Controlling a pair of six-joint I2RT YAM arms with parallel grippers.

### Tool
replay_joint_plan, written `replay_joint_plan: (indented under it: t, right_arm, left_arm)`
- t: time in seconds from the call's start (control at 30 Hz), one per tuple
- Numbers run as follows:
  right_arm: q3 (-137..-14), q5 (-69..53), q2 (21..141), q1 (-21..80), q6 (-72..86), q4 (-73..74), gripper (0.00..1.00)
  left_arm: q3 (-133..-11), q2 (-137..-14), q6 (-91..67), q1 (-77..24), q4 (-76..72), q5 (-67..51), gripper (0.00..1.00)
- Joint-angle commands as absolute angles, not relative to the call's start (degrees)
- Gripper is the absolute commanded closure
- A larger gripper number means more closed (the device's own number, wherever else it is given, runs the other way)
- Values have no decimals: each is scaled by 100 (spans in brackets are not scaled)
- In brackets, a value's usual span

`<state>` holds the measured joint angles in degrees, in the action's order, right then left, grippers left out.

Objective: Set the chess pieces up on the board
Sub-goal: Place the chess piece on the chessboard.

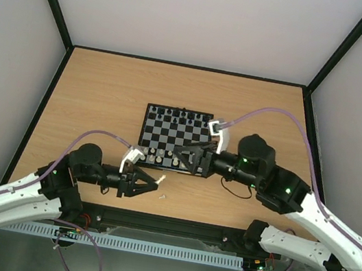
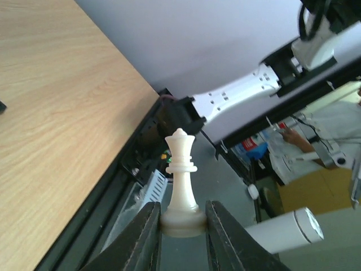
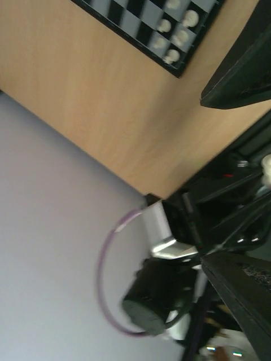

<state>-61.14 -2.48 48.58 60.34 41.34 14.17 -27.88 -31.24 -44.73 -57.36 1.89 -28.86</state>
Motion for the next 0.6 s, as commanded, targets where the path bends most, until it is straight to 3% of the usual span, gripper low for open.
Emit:
replay_joint_plan:
  t: [0.0,0.57]
  right_arm:
    - [-6534,-1973,5424,5997,3461,2657,28]
    - [-6192,-5014,6240,5940,3318,2415,34]
  left_arm:
    - [-2888,-2775,-4235,-5783,655,-3628,75]
    - [-2855,-2250,-4254,-5801,871,-4118,75]
